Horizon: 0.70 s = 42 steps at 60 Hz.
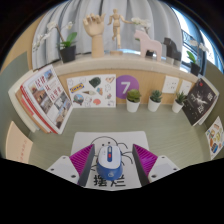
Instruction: Arrange mouse
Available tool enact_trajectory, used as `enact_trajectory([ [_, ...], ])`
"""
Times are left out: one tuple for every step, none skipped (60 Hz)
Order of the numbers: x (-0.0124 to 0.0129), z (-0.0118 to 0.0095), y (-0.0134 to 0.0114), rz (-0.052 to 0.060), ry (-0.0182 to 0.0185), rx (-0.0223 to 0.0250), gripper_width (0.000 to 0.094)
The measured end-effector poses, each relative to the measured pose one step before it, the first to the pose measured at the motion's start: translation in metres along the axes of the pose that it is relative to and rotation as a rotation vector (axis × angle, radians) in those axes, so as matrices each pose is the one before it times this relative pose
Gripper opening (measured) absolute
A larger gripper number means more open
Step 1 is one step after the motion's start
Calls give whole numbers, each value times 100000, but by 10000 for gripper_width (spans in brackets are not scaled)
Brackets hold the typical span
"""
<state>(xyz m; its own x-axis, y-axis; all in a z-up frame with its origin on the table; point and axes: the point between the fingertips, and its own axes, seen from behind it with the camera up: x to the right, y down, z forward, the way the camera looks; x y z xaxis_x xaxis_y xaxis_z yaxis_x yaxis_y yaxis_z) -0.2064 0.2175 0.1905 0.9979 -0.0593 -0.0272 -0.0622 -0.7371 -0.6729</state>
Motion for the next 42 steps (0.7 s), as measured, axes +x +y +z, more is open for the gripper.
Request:
enact_trajectory([
  [-440,-846,-563,211,-305,2395,745],
  [-39,-1157,-791,55,-602,1553,760],
  [-49,-1124,-785,-29,-485,1482,780],
  [-8,-1161,-757,-122,-340,1347,804],
  [81,-1199,-776,-117,-25,1414,826],
  [116,-1221,-793,-137,155,1542,844],
  [52,-476,-771,-216,-81,1255,858],
  [-26,-1442,-697,-434,-196,1610,865],
  [-54,-1162,-606,-171,70,1407,864],
  [87,-1211,-603,-353,162,1220,865],
  [53,-1201,-563,-361,111,1274,865],
  [62,-1158,-531,-338,77,1341,865],
  [108,-1129,-476,-322,108,1264,864],
  [125,-1112,-395,-181,184,1095,864],
  [163,-1100,-325,-67,243,945,863],
  [274,-920,-382,47,-9,525,862],
  [90,-979,-142,82,-116,855,861],
  [115,-1025,-133,198,-107,792,863],
  [118,-1026,-100,221,-103,660,862],
  [90,-989,-20,222,-182,554,863],
  [61,-972,-1,166,-248,480,862],
  [102,-947,-18,118,-293,559,864],
  [97,-936,-14,-57,-270,622,862],
  [178,-941,18,-62,-94,631,865],
  [164,-1069,-94,121,170,336,861],
  [265,-739,149,115,304,596,862],
  [265,-873,129,16,274,611,863],
  [231,-854,169,-146,143,558,860],
  [207,-821,225,-289,23,453,858],
  [208,-801,250,-272,-11,282,860],
  [202,-764,290,-135,-40,242,860],
  [205,-735,323,202,-45,89,861],
  [125,-921,278,812,-51,-169,860],
  [188,-448,345,771,-91,-343,861],
  [306,-588,409,484,-61,-363,861],
  [279,-608,415,274,37,-374,861],
  [298,-603,412,89,61,-255,861],
  [308,-568,401,33,125,-177,859],
  [292,-540,424,85,283,-291,859],
  [131,-729,539,216,513,-261,858],
  [357,-540,388,130,437,-350,859],
  [231,-601,325,379,578,-277,859],
])
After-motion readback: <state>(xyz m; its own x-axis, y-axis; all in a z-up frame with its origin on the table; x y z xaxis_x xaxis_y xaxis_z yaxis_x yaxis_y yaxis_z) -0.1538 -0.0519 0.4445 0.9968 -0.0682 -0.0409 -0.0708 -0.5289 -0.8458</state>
